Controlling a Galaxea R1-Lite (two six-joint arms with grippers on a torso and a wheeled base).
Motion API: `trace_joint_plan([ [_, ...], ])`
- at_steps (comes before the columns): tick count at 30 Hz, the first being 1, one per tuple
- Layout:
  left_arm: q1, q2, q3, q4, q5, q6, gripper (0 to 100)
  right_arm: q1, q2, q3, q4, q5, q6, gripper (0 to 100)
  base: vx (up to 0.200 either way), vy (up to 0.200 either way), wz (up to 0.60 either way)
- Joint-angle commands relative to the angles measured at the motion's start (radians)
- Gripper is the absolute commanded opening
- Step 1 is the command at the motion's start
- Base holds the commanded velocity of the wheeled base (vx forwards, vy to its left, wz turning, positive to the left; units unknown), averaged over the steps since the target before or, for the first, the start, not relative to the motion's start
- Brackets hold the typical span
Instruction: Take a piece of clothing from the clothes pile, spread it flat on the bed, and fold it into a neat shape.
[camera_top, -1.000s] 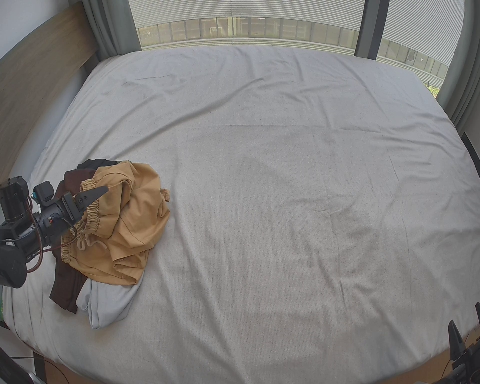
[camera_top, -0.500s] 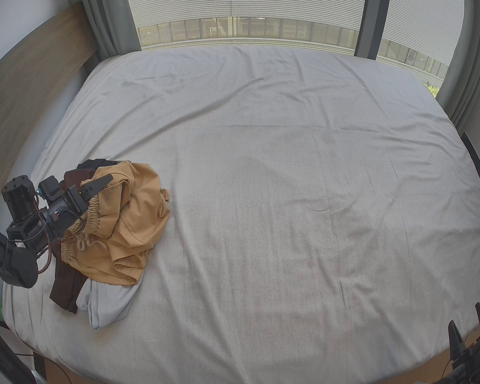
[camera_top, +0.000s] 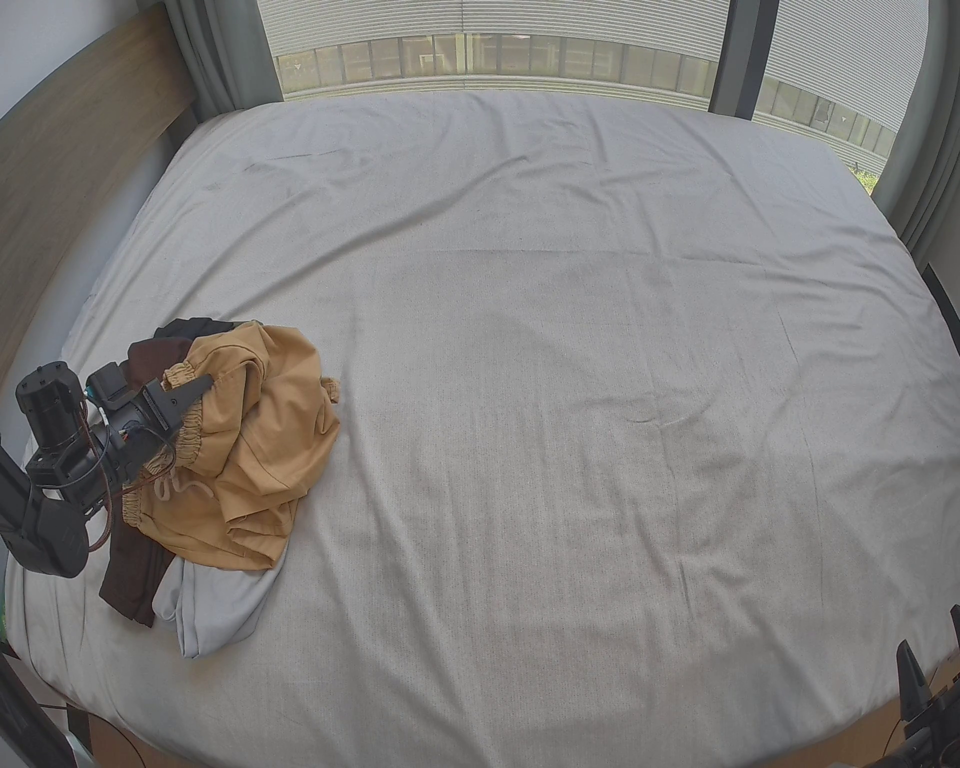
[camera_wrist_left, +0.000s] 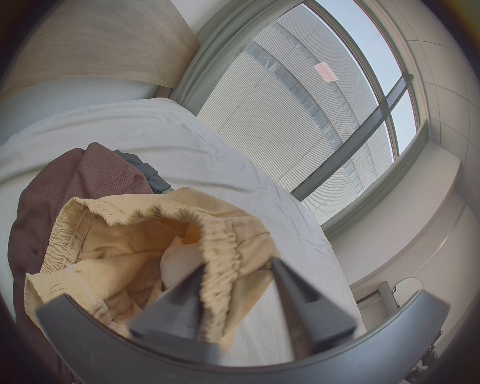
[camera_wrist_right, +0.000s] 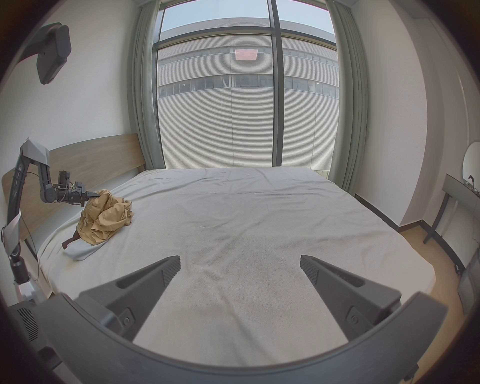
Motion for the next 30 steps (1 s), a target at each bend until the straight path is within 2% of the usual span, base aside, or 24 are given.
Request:
trace_joint_plan([
  [1,0.005,0.011,-0.008,-0.002,-0.002,0.000,0,0.000,-0.018,0.018,-0.001,0.000,0.000,100,0.000,0.000,0.00],
  [7,0.001,0.015,-0.009,-0.046,0.000,-0.008,0,0.000,-0.018,0.018,-0.001,-0.001,0.002,100,0.000,0.000,0.00],
  [13,-0.045,-0.011,-0.005,-0.132,0.000,-0.085,0,0.000,-0.018,0.018,-0.001,-0.001,0.002,100,0.000,0.000,0.00],
  [23,-0.086,-0.026,-0.003,-0.149,-0.012,-0.085,0,0.000,-0.018,0.018,0.001,-0.001,0.002,100,0.000,0.000,0.00],
  [30,-0.213,-0.084,-0.022,-0.175,-0.017,-0.085,0,-0.001,-0.018,0.018,0.001,-0.003,0.003,100,0.000,0.000,0.00],
])
